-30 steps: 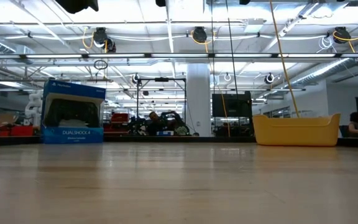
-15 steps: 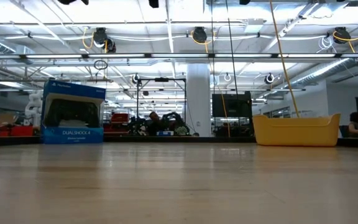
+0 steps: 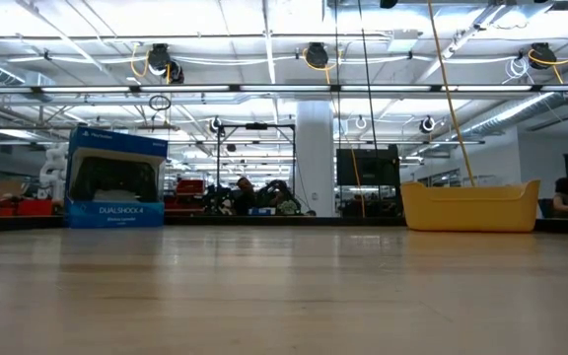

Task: Pick and place USB-C Cables
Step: Put the charger cable into the yellow bin

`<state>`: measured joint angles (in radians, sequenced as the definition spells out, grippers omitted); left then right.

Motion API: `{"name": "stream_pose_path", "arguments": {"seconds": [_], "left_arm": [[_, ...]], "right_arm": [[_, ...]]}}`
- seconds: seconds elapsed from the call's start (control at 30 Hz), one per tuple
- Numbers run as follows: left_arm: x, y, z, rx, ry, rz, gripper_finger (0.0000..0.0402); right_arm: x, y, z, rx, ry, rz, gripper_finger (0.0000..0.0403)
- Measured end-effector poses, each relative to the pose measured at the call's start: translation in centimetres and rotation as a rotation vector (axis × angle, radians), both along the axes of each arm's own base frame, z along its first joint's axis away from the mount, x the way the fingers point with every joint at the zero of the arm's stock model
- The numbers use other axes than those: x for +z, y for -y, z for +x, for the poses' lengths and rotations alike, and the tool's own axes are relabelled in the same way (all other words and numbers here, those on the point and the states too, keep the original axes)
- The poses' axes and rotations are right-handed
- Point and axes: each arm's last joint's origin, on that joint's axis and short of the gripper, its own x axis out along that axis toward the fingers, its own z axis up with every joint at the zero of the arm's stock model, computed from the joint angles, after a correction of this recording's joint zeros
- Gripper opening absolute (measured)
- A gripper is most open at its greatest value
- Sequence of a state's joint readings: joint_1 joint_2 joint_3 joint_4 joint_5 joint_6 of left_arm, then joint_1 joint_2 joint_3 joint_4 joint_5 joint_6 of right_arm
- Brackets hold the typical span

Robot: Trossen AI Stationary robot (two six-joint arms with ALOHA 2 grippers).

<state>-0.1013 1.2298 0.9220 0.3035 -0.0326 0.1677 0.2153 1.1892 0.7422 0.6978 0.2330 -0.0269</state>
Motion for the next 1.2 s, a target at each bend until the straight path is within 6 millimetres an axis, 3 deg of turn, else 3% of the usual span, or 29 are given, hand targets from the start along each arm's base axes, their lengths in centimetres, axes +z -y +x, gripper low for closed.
{"name": "stream_pose_path", "arguments": {"seconds": [0.57,1.0,1.2], "left_arm": [[2.6,0.1,-7.9,-0.011,-0.132,-0.052,0.0086],[2.0,0.0,-13.4,0.050,0.028,-0.037,0.0086],[1.1,-0.2,-14.5,0.049,0.063,-0.048,0.0086]], "right_arm": [[-0.2,0.0,-0.2,0.007,-0.040,0.020,0.0004],[0.2,0.2,-1.5,0.040,-0.102,0.034,0.0004],[0.7,0.4,-3.2,0.089,-0.168,0.028,0.0004]]}}
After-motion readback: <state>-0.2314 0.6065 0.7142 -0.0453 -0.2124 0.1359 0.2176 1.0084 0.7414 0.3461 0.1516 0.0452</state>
